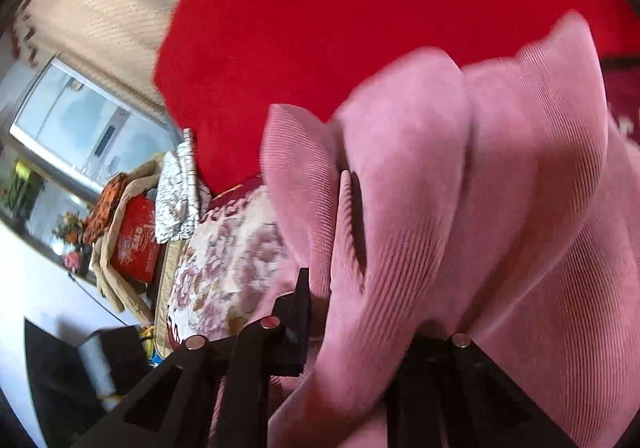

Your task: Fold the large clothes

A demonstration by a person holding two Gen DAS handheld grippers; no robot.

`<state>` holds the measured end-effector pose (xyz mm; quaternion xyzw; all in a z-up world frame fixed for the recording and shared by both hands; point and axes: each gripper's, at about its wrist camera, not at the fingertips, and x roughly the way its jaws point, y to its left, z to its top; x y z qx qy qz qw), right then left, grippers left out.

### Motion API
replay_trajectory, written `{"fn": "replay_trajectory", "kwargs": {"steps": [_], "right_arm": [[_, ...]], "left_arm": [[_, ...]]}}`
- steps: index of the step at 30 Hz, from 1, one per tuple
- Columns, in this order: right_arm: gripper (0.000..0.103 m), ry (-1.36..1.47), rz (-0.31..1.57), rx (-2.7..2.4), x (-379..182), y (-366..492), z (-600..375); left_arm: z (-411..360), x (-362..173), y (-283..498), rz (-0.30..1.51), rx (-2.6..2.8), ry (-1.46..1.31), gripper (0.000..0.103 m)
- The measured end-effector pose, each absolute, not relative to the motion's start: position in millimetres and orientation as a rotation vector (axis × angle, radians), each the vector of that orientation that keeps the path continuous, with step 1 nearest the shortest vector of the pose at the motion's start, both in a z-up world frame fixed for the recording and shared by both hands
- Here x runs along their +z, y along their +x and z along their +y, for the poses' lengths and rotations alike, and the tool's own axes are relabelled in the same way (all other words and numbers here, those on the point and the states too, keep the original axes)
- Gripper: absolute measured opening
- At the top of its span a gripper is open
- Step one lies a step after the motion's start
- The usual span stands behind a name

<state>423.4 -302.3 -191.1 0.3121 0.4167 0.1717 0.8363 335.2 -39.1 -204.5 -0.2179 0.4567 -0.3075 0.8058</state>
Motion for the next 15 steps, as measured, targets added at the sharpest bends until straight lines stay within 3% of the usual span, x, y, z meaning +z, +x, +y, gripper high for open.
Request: {"fn": "replay_trajectory", "kwargs": {"steps": [2,8,15], "right_arm": [[0.013,0.607,0.81,0.379,-164,412,-297],[0.011,0.529,0.605,0.402,-89,374,-309],[0.011,0.63,0.568,0.237,-111,331,-388]], "left_arm": [[-51,-192,329,0.95,-0.686,-0.42,0.005],[-106,-139,310,0.86,-0.789,-0.279,0.001],[-208,-132,279,0.814,-0.89,0.0,0.0]]}}
